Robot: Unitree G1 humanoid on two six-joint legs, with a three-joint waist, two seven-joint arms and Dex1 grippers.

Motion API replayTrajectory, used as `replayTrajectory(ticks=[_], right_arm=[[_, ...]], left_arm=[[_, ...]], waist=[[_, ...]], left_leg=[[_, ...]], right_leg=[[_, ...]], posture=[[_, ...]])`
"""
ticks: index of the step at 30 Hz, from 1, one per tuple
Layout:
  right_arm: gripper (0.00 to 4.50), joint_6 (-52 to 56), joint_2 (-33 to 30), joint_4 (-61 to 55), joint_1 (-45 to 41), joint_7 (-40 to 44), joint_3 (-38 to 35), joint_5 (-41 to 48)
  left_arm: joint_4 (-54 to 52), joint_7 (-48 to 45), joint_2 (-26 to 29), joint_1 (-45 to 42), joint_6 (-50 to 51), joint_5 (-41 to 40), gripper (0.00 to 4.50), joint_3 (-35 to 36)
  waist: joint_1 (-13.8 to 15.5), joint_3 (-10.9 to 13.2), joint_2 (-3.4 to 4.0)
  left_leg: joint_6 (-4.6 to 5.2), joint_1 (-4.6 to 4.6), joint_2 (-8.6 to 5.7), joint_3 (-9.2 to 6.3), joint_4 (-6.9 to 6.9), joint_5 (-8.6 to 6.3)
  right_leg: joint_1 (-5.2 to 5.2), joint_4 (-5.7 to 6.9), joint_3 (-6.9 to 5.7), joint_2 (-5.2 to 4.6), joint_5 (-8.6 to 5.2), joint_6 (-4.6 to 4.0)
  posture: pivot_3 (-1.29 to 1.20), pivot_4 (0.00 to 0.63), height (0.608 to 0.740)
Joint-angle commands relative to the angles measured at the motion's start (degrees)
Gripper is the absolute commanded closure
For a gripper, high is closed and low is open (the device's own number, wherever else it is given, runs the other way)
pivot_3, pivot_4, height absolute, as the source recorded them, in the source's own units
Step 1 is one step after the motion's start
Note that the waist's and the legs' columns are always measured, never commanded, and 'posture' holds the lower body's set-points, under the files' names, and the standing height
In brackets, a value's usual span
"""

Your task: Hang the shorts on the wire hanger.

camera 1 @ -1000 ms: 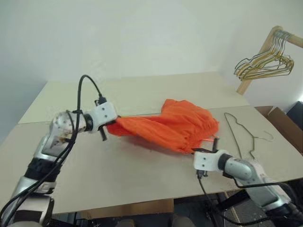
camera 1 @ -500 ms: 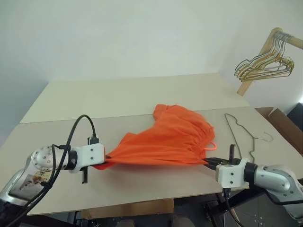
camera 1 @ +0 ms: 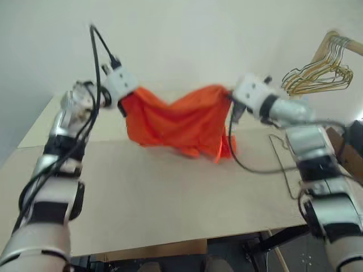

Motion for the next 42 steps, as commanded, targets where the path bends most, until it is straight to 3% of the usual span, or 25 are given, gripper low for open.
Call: replayTrajectory(ticks=[1, 5, 8, 11, 13, 16, 19, 23, 28, 30, 33, 35, 39, 42], right_arm=[[4.48, -5.2, 2.0, 20.5, -14.9, -22.7, -2.8, -4.8], [4.48, -19.5, 1.7, 32.5, -24.2, -40.9, -5.2, -5.2], [4.48, -28.5, 0.7, 35.1, -24.7, -41.9, -6.1, -4.1], [4.48, -33.7, -0.5, 35.5, -20.4, -36.9, -4.8, -4.3], [4.48, -38.7, -1.8, 33.9, -14.4, -31.6, -3.3, -4.6], [4.48, -45.6, -4.0, 29.5, -4.5, -22.4, -1.9, -3.6], [4.48, -53.4, -7.0, 24.5, 5.7, -11.4, 0.1, -2.3], [4.48, -60.5, -9.6, 18.5, 16.8, 1.4, 2.3, 1.8], [4.48, -62.8, -10.2, 13.6, 24.1, 12.4, 3.7, 6.9], [4.48, -63.4, -10.5, 11.9, 26.1, 14.9, 4.2, 7.5], [4.48, -65.1, -10.6, 10.7, 27.9, 15.2, 4.2, 5.2], [4.48, -66.5, -10.9, 10.5, 28.5, 14.6, 4.4, 2.9], [4.48, -70.0, -12.4, 10.3, 29.7, 13.1, 5.8, -2.9], [4.48, -72.1, -13.5, 9.9, 30.9, 11.8, 6.4, -5.8]], left_arm=[[14.3, 24.0, -3.1, -15.4, -3.5, 4.9, 4.5, 0.3], [18.9, 40.3, -5.5, -25.3, -9.4, 4.2, 4.5, 3.4], [19.0, 45.7, -5.8, -26.7, -15.5, 5.5, 4.5, 2.8], [18.0, 45.4, -5.8, -24.5, -20.8, 6.7, 4.5, 1.5], [16.1, 39.8, -5.9, -20.2, -25.7, 5.6, 4.5, 1.7], [9.5, 27.6, -5.4, -9.8, -32.8, 2.1, 4.5, 1.9], [-7.7, 11.3, -2.8, 6.2, -31.7, -5.8, 4.5, 2.1], [-42.4, -11.9, 9.3, 36.1, -15.8, -22.6, 4.5, 1.8], [-62.4, -28.9, 25.1, 57.6, -5.6, -31.9, 4.5, 6.3], [-66.6, -34.1, 30.2, 62.6, -2.8, -34.7, 4.5, 8.5], [-71.3, -40.5, 35.9, 69.4, -0.6, -37.4, 4.5, 11.9], [-73.7, -44.9, 39.4, 74.7, -0.3, -37.9, 4.5, 14.3], [-78.4, -48.3, 41.9, 83.3, 0.8, -36.7, 4.5, 17.6], [-82.6, -45.8, 40.5, 83.9, 5.1, -35.9, 4.5, 16.5]], waist=[[-0.2, 0.0, -0.04], [-0.6, 0.0, -0.04], [-1.0, 0.0, -0.04], [-1.0, 0.0, -0.04], [-0.9, 0.0, -0.03], [-1.0, 0.0, 0.02], [-1.7, -0.2, 0.24], [-5.5, -0.3, 0.45], [-8.7, -0.3, 0.44], [-8.5, -0.3, 0.47], [-7.3, -0.2, 0.79], [-6.4, -0.1, 0.97], [-5.1, -0.1, 0.99], [-3.8, -0.1, 0.98]], left_leg=[[-0.05, -0.49, -0.13, -0.01, 0.04, 0.05], [-0.05, -1.92, -0.62, -0.02, 0.27, 0.09], [0.04, -2.04, -0.97, 0.0, 0.1, 0.05], [0.17, -1.82, -1.02, 0.03, 0.11, 0.09], [0.23, -1.35, -1.01, 0.05, 0.12, 0.14], [0.96, 0.11, -0.95, 0.05, -0.28, -0.17], [1.05, 0.53, -0.89, 0.08, -0.33, -0.22], [0.54, -0.04, -0.6, -0.02, -0.14, 0.06], [0.63, -0.54, -0.64, -0.1, 0.24, 0.01], [1.18, 0.11, -0.59, -0.17, 0.27, -0.31], [1.67, 2.2, -0.47, -0.17, -0.43, -0.63], [1.76, 3.01, -0.34, -0.13, -0.5, -0.77], [1.61, 3.09, 0.0, -0.12, -0.46, -0.95], [1.58, 2.72, -0.01, -0.12, -0.33, -0.95]], right_leg=[[-0.54, 0.08, 0.0, -0.13, 0.05, 0.07], [-2.44, 1.09, -0.11, -0.81, 0.05, 0.08], [-2.73, 1.11, -0.07, -1.11, 0.05, 0.1], [-2.27, 0.67, -0.05, -1.08, 0.08, 0.3], [-1.69, 0.54, -0.05, -0.96, 0.14, 0.42], [-0.04, 0.12, -0.12, -0.88, 0.14, 0.46], [0.26, 0.03, -0.01, -0.82, 0.14, 0.46], [-0.33, 0.25, 0.21, -0.74, 0.14, 0.46], [-0.73, 0.23, 0.33, -0.8, 0.18, 0.53], [0.0, 0.12, 0.27, -0.72, 0.2, 0.56], [2.11, -0.65, 0.11, -0.61, 0.1, 0.51], [2.9, -0.71, 0.05, -0.52, -0.09, 0.46], [2.89, -0.66, 0.06, -0.16, -0.24, 0.23], [2.52, -0.56, 0.08, -0.18, -0.23, 0.2]], posture=[[0.0, 0.0, 0.74], [0.0, 0.0, 0.74], [-0.01, 0.0, 0.74], [0.0, 0.0, 0.74], [0.0, 0.0, 0.74], [-0.01, 0.0, 0.74], [-0.03, 0.0, 0.74], [-0.04, 0.0, 0.74], [-0.03, 0.0, 0.74], [-0.03, 0.0, 0.74], [-0.03, 0.0, 0.74], [-0.04, 0.0, 0.74], [-0.04, 0.0, 0.74], [-0.04, 0.0, 0.74]])
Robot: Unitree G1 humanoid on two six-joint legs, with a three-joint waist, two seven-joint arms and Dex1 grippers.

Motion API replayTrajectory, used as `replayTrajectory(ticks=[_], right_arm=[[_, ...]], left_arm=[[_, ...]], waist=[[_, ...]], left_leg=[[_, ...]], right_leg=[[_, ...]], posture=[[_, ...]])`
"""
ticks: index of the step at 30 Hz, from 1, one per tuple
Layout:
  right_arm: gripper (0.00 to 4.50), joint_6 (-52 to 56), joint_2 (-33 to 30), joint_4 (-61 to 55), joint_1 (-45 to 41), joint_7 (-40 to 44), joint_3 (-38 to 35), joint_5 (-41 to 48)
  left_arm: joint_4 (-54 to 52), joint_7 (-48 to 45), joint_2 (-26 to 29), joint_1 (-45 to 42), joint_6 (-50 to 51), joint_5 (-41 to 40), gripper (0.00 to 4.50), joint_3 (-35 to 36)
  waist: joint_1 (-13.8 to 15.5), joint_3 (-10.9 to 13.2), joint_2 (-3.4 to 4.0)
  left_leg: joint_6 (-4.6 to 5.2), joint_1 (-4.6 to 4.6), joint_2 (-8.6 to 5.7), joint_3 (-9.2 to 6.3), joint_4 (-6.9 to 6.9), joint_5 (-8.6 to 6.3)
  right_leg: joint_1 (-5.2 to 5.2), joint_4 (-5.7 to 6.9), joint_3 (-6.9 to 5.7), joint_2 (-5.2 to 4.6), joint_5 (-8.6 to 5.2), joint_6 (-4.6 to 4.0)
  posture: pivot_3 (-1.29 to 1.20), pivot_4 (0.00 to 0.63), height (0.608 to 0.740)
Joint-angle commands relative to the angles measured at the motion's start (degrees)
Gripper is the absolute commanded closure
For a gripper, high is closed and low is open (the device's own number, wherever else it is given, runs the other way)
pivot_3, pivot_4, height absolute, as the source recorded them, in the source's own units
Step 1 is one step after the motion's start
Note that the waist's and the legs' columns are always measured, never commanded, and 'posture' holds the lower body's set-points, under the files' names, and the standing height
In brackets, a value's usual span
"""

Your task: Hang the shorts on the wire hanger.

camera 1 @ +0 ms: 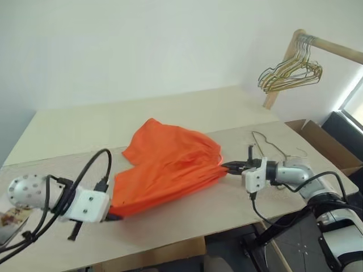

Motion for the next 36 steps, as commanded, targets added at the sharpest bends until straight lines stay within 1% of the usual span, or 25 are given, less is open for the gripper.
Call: replayTrajectory(ticks=[1, 4, 6, 7, 8, 9, 10, 13, 14, 15, 16, 18, 21, 24, 26, 27, 28, 29, 31, 32, 34, 35, 36], right_arm=[[4.48, -2.2, -3.5, 0.0, 0.6, -2.5, -1.0, -3.5], [4.48, -3.3, -5.0, -0.2, 1.1, -5.7, -1.1, -7.7], [4.48, -3.9, -5.9, -0.5, 1.3, -8.2, -1.2, -10.0], [4.21, -4.5, -6.4, -0.8, 1.6, -9.3, -1.4, -10.7], [3.84, -4.8, -6.9, -1.2, 1.9, -10.1, -1.4, -11.0], [3.63, -5.2, -7.6, -2.1, 2.5, -10.6, -1.5, -10.9], [3.32, -5.5, -8.1, -3.0, 3.2, -11.0, -1.5, -10.7], [2.24, -6.3, -11.3, -8.0, 7.0, -10.9, -1.6, -8.9], [1.98, -6.3, -12.8, -9.9, 8.7, -10.5, -1.7, -7.6], [1.59, -6.2, -14.2, -11.4, 10.1, -10.3, -1.9, -6.8], [1.27, -5.9, -15.6, -12.6, 11.5, -10.1, -2.1, -5.8], [1.27, -5.0, -18.8, -15.3, 14.8, -9.8, -2.9, -3.1], [1.27, -0.8, -24.7, -21.6, 21.8, -8.1, -4.9, 4.2], [1.27, 9.9, -31.7, -31.0, 33.3, -5.0, -8.9, 19.2], [1.27, 28.5, -32.8, -40.5, 41.9, -6.9, -16.5, 31.0], [1.27, 38.4, -32.5, -45.4, 44.9, -9.2, -20.5, 34.8], [1.27, 48.7, -32.4, -49.9, 47.1, -11.2, -23.7, 38.2], [1.27, 56.1, -32.2, -53.1, 48.7, -12.3, -26.3, 40.5], [1.27, 68.4, -30.5, -57.8, 49.2, -14.9, -30.2, 45.0], [1.27, 75.2, -29.4, -59.3, 47.4, -17.3, -30.9, 47.8], [1.27, 89.6, -28.0, -60.7, 42.2, -22.0, -31.2, 52.6], [1.27, 95.6, -27.4, -60.4, 39.4, -24.1, -30.7, 54.0], [1.27, 104.8, -26.2, -58.2, 34.3, -27.0, -29.4, 56.5]], left_arm=[[-4.4, 1.7, -0.5, -0.8, 5.0, 1.1, 4.5, -0.2], [-5.7, 3.6, -3.2, -3.2, 7.4, 2.9, 4.5, -3.7], [-7.3, 5.3, -5.0, -1.8, 8.5, 4.1, 4.5, -4.3], [-8.6, 5.9, -5.8, 0.4, 8.1, 4.7, 4.28, -4.1], [-9.6, 6.2, -6.3, 2.1, 7.9, 5.1, 3.99, -3.9], [-9.9, 6.3, -6.6, 3.0, 7.7, 5.5, 3.8, -3.9], [-9.9, 6.2, -6.9, 3.3, 7.6, 5.7, 3.53, -3.9], [-7.6, 5.5, -7.7, 1.8, 6.9, 6.0, 2.54, -3.9], [-6.2, 4.7, -7.6, 1.0, 6.2, 5.7, 2.3, -3.6], [-5.0, 3.8, -7.5, 0.4, 5.5, 5.5, 1.95, -3.3], [-3.6, 2.6, -7.2, -0.3, 4.9, 4.9, 1.92, -2.8], [-0.3, 0.0, -7.0, -2.4, 3.3, 3.6, 1.92, -2.0], [5.7, -1.4, -8.3, -8.1, 2.3, 2.6, 1.92, -1.4], [11.3, -0.1, -12.0, -15.7, 4.0, 1.0, 1.92, -1.4], [10.6, 0.4, -12.6, -16.1, 8.4, -6.6, 1.92, 6.5], [9.4, 2.6, -13.4, -17.2, 12.2, -10.1, 1.92, 8.9], [8.1, 4.6, -14.2, -18.8, 16.0, -13.4, 1.92, 9.9], [6.6, 6.6, -15.1, -20.3, 19.1, -15.7, 1.92, 9.8], [3.9, 11.1, -17.6, -24.8, 26.4, -21.2, 1.92, 8.4], [3.1, 13.4, -20.0, -27.9, 29.7, -24.3, 1.92, 7.0], [2.3, 17.2, -24.4, -33.2, 35.1, -29.1, 1.92, 4.9], [2.1, 18.3, -26.0, -35.1, 36.8, -30.2, 1.92, 3.9], [2.1, 18.6, -27.6, -36.9, 37.4, -29.8, 1.92, 2.3]], waist=[[0.8, 0.0, 0.0], [1.1, 0.0, 0.03], [1.2, 0.0, 0.03], [1.1, 0.0, 0.02], [1.0, 0.0, 0.02], [0.9, 0.0, 0.02], [0.9, 0.0, 0.02], [1.0, -0.1, 0.04], [1.2, -0.1, 0.06], [1.4, -0.1, 0.07], [1.5, -0.1, 0.07], [1.8, -0.1, 0.08], [2.0, -0.1, 0.07], [2.8, -0.1, 0.1], [2.8, -0.1, -0.01], [2.6, -0.1, -0.07], [2.5, -0.1, -0.09], [2.7, -0.1, -0.1], [3.4, -0.2, -0.12], [3.7, -0.2, -0.12], [4.3, -0.2, -0.15], [4.6, -0.2, -0.15], [4.8, -0.2, -0.17]], left_leg=[[0.0, -0.06, -0.03, 0.02, 0.04, 0.0], [-0.01, -0.07, -0.08, 0.11, 0.03, -0.01], [-0.01, -0.05, -0.08, 0.14, 0.02, -0.01], [-0.01, -0.07, -0.05, 0.14, 0.0, -0.01], [-0.02, -0.12, -0.01, 0.19, -0.01, -0.01], [-0.02, -0.15, 0.0, 0.21, -0.02, -0.01], [-0.02, -0.17, 0.0, 0.22, -0.03, -0.02], [-0.02, -0.15, 0.0, 0.24, -0.01, -0.01], [-0.02, -0.09, 0.0, 0.26, -0.01, -0.01], [-0.02, -0.03, 0.0, 0.26, -0.01, -0.02], [-0.02, 0.0, 0.0, 0.26, -0.01, -0.02], [-0.01, -0.01, 0.01, 0.26, -0.01, -0.02], [0.02, -0.06, 0.02, 0.26, 0.0, -0.04], [0.04, -0.04, 0.01, 0.24, 0.02, -0.04], [0.11, 0.03, 0.07, 0.27, 0.04, -0.09], [0.16, 0.0, 0.16, 0.29, 0.05, -0.13], [0.16, -0.08, 0.26, 0.29, 0.09, -0.18], [0.14, -0.04, 0.3, 0.29, 0.13, -0.19], [0.12, -0.03, 0.29, 0.27, 0.18, -0.21], [0.11, 0.03, 0.28, 0.26, 0.18, -0.21], [0.09, 0.12, 0.26, 0.2, 0.2, -0.23], [0.09, 0.12, 0.26, 0.2, 0.22, -0.23], [0.07, 0.14, 0.23, 0.2, 0.26, -0.23]], right_leg=[[-0.05, 0.02, 0.01, -0.03, 0.0, 0.0], [-0.06, 0.02, 0.06, -0.09, 0.01, 0.02], [-0.07, 0.02, 0.07, -0.07, 0.01, 0.01], [-0.1, 0.03, 0.08, -0.04, 0.0, 0.01], [-0.22, 0.03, 0.17, 0.01, 0.01, -0.01], [-0.25, 0.05, 0.21, 0.03, 0.01, -0.02], [-0.3, 0.06, 0.24, 0.02, 0.01, -0.02], [-0.24, 0.08, 0.23, 0.02, 0.02, -0.04], [-0.18, 0.07, 0.23, 0.01, 0.02, -0.04], [-0.1, 0.06, 0.21, 0.01, 0.02, -0.04], [-0.06, 0.04, 0.18, 0.02, 0.02, -0.04], [-0.06, 0.0, 0.18, 0.03, 0.01, -0.04], [-0.07, -0.06, 0.15, 0.02, 0.01, -0.04], [0.03, -0.09, 0.1, 0.0, 0.01, -0.03], [0.09, -0.11, 0.12, 0.04, 0.01, -0.03], [0.06, -0.11, 0.19, 0.13, 0.01, -0.03], [0.06, -0.1, 0.21, 0.21, 0.02, -0.04], [0.06, -0.08, 0.21, 0.24, 0.02, -0.04], [0.1, -0.1, 0.17, 0.21, 0.06, 0.02], [0.18, -0.14, 0.15, 0.21, 0.06, 0.04], [0.47, -0.25, 0.07, 0.21, 0.08, 0.08], [0.47, -0.27, 0.06, 0.21, 0.09, 0.09], [0.45, -0.28, 0.06, 0.2, 0.1, 0.11]], posture=[[-0.04, 0.0, 0.74], [-0.05, 0.0, 0.74], [-0.05, 0.0, 0.74], [-0.05, 0.0, 0.74], [-0.06, 0.0, 0.74], [-0.06, 0.0, 0.74], [-0.06, 0.0, 0.74], [-0.07, 0.0, 0.74], [-0.07, 0.0, 0.74], [-0.07, 0.0, 0.74], [-0.07, 0.0, 0.74], [-0.07, 0.0, 0.74], [-0.06, 0.0, 0.74], [-0.05, 0.0, 0.74], [-0.05, 0.0, 0.74], [-0.05, 0.0, 0.74], [-0.06, 0.0, 0.74], [-0.06, 0.001, 0.74], [-0.07, 0.004, 0.74], [-0.07, 0.004, 0.74], [-0.08, 0.008, 0.74], [-0.08, 0.01, 0.74], [-0.08, 0.014, 0.74]])
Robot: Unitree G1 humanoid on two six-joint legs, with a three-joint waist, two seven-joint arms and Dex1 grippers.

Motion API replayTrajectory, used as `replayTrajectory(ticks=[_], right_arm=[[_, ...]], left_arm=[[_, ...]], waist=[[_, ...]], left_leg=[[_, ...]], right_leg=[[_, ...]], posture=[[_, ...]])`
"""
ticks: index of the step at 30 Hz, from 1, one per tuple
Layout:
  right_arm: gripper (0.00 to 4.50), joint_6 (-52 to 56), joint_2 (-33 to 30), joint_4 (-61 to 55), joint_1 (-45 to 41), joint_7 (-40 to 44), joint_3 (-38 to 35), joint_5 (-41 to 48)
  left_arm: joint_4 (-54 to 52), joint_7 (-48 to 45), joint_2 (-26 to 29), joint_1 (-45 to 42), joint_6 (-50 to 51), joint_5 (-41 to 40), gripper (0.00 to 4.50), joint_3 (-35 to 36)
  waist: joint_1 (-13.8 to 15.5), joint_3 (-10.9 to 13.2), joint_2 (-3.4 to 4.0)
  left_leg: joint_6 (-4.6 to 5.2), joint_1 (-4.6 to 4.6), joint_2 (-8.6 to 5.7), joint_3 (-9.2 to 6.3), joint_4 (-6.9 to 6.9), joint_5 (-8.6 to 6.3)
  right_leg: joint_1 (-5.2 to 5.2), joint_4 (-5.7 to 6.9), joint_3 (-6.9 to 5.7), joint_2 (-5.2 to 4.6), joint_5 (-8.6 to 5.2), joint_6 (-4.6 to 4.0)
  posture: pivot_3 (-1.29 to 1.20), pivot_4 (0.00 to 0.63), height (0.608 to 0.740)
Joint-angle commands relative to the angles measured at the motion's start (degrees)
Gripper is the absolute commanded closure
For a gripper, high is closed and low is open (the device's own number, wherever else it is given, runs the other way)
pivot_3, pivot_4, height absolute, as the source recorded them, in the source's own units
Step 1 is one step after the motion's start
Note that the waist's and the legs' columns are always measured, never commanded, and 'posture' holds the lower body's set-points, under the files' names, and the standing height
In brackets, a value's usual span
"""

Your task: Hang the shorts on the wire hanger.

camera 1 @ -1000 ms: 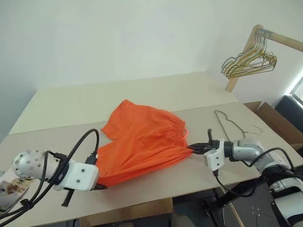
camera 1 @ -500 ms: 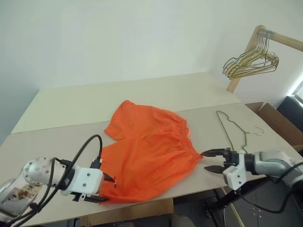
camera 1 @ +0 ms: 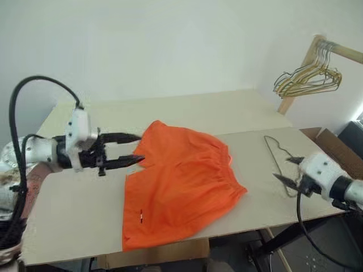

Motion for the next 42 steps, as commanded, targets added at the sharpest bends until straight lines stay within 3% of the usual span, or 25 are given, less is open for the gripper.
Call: replayTrajectory(ticks=[1, 4, 8, 12, 15, 23, 26, 34, 42], right_arm=[[1.27, 31.8, 3.0, 2.2, -13.8, -10.2, -0.2, 9.3], [1.27, 45.9, 7.0, 7.9, -23.2, -13.5, 3.3, 7.6], [1.27, 53.6, 11.1, 15.8, -31.1, -14.9, 6.1, 2.6], [1.27, 54.5, 13.8, 24.2, -35.6, -12.0, 8.3, -1.4], [1.27, 54.0, 14.3, 28.0, -36.9, -10.7, 10.6, -5.3], [1.27, 54.3, 17.5, 37.7, -38.6, -6.8, 8.1, -9.4], [1.86, 53.9, 18.6, 40.7, -38.8, -6.2, 7.0, -10.7], [4.46, 54.8, 20.2, 44.0, -38.7, -5.2, 4.1, -12.8], [4.46, 52.4, 20.5, 37.7, -35.6, -6.8, 2.6, -15.7]], left_arm=[[-1.8, 4.6, -4.9, -6.9, 6.7, -4.4, 1.92, -4.6], [-1.4, 4.5, -7.2, -9.0, 7.2, -3.6, 1.92, -6.4], [-1.1, 4.8, -8.6, -9.7, 7.2, -2.5, 1.92, -7.2], [-2.6, 4.8, -9.7, -8.5, 6.9, -2.1, 1.92, -7.7], [-3.7, 5.0, -10.3, -7.7, 6.6, -1.7, 1.92, -7.7], [-5.4, 5.1, -10.4, -5.7, 6.0, -1.0, 1.92, -7.0], [-5.3, 4.9, -10.3, -5.5, 5.7, -0.8, 1.92, -6.9], [-4.7, 3.7, -9.9, -5.6, 5.1, -0.4, 1.92, -6.9], [-3.3, 2.4, -9.8, -6.3, 5.0, 0.3, 1.92, -7.3]], waist=[[0.3, 0.0, -0.02], [0.1, 0.0, -0.03], [-0.1, 0.3, 0.01], [0.1, 0.4, 0.12], [0.2, 0.6, 0.1], [0.2, 0.9, -0.03], [0.2, 1.0, -0.2], [0.3, 1.0, -0.46], [0.4, 1.0, -0.47]], left_leg=[[0.0, -0.04, -0.03, -0.01, -0.01, 0.0], [0.0, -0.22, -0.03, -0.02, -0.07, 0.0], [0.0, -0.37, -0.05, 0.07, -0.1, 0.0], [-0.01, -1.08, -0.1, 0.09, 0.06, 0.02], [0.0, -1.12, -0.08, 0.07, 0.06, 0.02], [0.0, -1.09, -0.08, 0.06, 0.06, 0.02], [0.0, -1.06, -0.08, 0.06, 0.07, 0.02], [0.0, -1.06, -0.08, 0.02, 0.07, 0.02], [0.0, -1.07, -0.07, 0.0, 0.07, 0.02]], right_leg=[[-0.01, -0.07, 0.0, 0.01, 0.02, -0.01], [-0.11, -0.4, -0.02, 0.09, 0.11, -0.06], [-0.3, -0.52, 0.09, 0.1, 0.13, -0.07], [-0.98, -0.43, 0.1, 0.1, 0.24, 0.02], [-1.0, -0.47, 0.08, 0.1, 0.25, 0.02], [-0.95, -0.47, 0.06, 0.11, 0.26, 0.02], [-0.9, -0.48, 0.06, 0.11, 0.3, 0.02], [-0.83, -0.59, -0.01, 0.1, 0.34, 0.05], [-0.84, -0.59, -0.03, 0.11, 0.34, 0.05]], posture=[[-0.08, 0.016, 0.74], [-0.09, 0.025, 0.74], [-0.08, 0.042, 0.74], [-0.06, 0.057, 0.74], [-0.05, 0.066, 0.74], [-0.04, 0.071, 0.74], [-0.04, 0.068, 0.74], [-0.05, 0.069, 0.74], [-0.06, 0.066, 0.74]])
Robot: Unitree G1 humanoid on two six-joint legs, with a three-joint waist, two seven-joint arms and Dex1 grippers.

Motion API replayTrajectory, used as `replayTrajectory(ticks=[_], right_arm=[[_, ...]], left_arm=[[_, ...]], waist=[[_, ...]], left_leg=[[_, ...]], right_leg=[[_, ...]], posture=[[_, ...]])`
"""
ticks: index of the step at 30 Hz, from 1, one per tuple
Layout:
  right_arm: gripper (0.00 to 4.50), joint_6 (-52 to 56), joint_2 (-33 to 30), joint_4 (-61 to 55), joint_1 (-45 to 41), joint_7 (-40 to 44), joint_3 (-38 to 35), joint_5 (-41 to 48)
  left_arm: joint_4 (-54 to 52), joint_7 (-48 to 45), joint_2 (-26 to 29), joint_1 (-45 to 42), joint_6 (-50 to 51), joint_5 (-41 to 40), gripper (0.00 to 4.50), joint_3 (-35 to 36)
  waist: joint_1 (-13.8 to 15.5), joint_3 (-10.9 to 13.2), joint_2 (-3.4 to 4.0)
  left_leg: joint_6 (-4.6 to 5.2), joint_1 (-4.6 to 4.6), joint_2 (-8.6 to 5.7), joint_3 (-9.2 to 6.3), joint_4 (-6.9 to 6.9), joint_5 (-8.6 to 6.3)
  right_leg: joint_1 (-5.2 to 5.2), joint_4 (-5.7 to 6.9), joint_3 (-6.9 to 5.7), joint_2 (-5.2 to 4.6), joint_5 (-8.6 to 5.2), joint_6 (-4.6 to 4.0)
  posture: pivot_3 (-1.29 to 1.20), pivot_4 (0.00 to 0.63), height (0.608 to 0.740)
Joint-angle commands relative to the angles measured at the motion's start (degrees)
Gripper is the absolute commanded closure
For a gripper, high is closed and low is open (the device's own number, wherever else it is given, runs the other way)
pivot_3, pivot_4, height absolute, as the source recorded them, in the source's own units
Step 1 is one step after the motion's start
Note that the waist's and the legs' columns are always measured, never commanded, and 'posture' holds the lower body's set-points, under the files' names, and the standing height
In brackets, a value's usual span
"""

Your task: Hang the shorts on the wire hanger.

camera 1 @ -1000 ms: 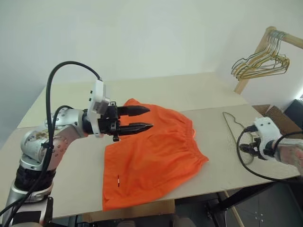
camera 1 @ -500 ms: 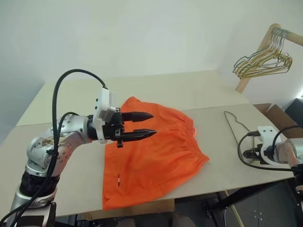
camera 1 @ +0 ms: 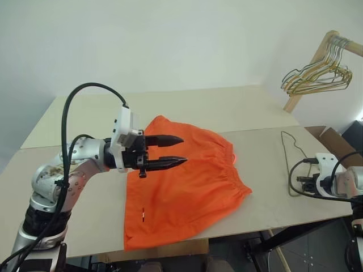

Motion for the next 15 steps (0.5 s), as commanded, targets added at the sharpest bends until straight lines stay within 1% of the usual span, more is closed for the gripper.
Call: replayTrajectory(ticks=[1, 3, 5, 6, 9, 11, 12, 15], right_arm=[[4.46, -3.3, -0.2, -4.8, 3.4, -1.5, -0.3, -3.4], [4.46, -10.2, -1.1, -11.7, 7.2, -2.6, -0.4, -6.4], [4.46, -16.0, -2.1, -19.1, 11.0, -3.0, -1.2, -8.8], [4.46, -20.5, -3.1, -23.2, 13.9, -2.6, -1.2, -10.6], [4.46, -39.4, -6.7, -33.2, 24.1, -1.0, -0.9, -17.8], [4.46, -47.4, -7.7, -35.5, 27.5, -0.6, -1.3, -20.8], [4.46, -53.2, -8.6, -35.2, 28.6, -1.6, -1.2, -23.6], [4.46, -69.4, -10.7, -32.7, 28.2, -6.0, -0.4, -32.5]], left_arm=[[0.6, -1.0, 0.5, -1.4, -0.9, 0.5, 1.92, 1.1], [1.3, -1.7, 0.6, -1.7, -1.0, 1.0, 1.92, 1.0], [2.0, -2.4, 0.7, -1.9, -1.2, 1.3, 1.92, 1.0], [2.4, -2.5, 0.7, -2.2, -1.3, 1.6, 1.92, 0.9], [4.2, -2.8, 0.4, -3.5, -2.0, 2.8, 1.92, 0.7], [5.0, -3.1, 0.2, -4.2, -2.3, 3.4, 1.92, 0.6], [5.6, -3.3, 0.1, -4.7, -2.4, 3.8, 1.92, 0.6], [8.4, -3.3, -0.4, -7.2, -3.2, 5.4, 1.92, 0.4]], waist=[[0.0, 0.0, 0.0], [0.2, 0.0, 0.03], [0.2, 0.1, 0.19], [0.0, 0.2, 0.36], [-0.1, 0.4, 0.64], [-0.4, 0.4, 0.65], [-0.8, 0.4, 0.64], [-1.3, 0.4, 0.63]], left_leg=[[0.0, 0.0, 0.0, -0.01, 0.0, 0.0], [0.0, -0.04, -0.02, -0.02, 0.0, 0.0], [0.0, -0.08, -0.05, -0.01, 0.0, 0.0], [0.0, -0.09, -0.05, 0.0, 0.0, 0.0], [0.0, -0.11, -0.05, 0.03, -0.01, 0.0], [0.0, -0.1, -0.04, 0.04, -0.03, 0.0], [-0.01, -0.07, -0.03, 0.08, -0.03, 0.0], [-0.1, -0.04, -0.05, 0.11, -0.02, 0.05]], right_leg=[[0.0, 0.0, 0.0, 0.0, 0.0, 0.0], [-0.02, -0.02, -0.03, -0.02, 0.0, 0.01], [-0.1, -0.01, -0.01, -0.06, 0.0, 0.03], [-0.11, 0.0, 0.01, -0.06, 0.0, 0.03], [-0.17, 0.05, 0.05, -0.04, -0.02, 0.07], [-0.18, 0.05, 0.04, 0.01, -0.03, 0.07], [-0.16, 0.05, 0.07, 0.03, -0.02, 0.07], [-0.11, 0.04, 0.1, -0.02, 0.0, 0.12]], posture=[[-0.06, 0.064, 0.74], [-0.07, 0.062, 0.74], [-0.07, 0.059, 0.74], [-0.07, 0.059, 0.74], [-0.08, 0.051, 0.74], [-0.09, 0.047, 0.74], [-0.09, 0.042, 0.74], [-0.11, 0.026, 0.74]])
